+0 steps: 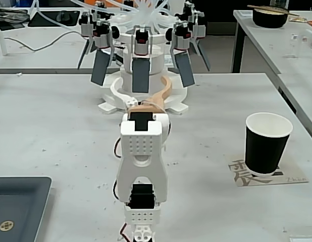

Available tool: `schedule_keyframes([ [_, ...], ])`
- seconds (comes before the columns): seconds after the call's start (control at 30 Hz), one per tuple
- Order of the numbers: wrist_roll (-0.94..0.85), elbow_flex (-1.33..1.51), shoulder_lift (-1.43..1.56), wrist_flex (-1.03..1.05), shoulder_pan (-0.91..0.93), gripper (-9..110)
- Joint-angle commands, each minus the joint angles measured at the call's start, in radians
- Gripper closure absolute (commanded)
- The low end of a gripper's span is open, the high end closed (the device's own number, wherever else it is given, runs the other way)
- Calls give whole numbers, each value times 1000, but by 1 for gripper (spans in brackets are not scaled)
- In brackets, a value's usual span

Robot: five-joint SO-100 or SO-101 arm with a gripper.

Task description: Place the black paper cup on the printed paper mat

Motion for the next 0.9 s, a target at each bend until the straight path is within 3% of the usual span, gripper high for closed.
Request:
schedule_keyframes([
  [0.0,29,-101,-43,0,-9,73],
  [0.87,63,-520,-442,0,-11,85],
])
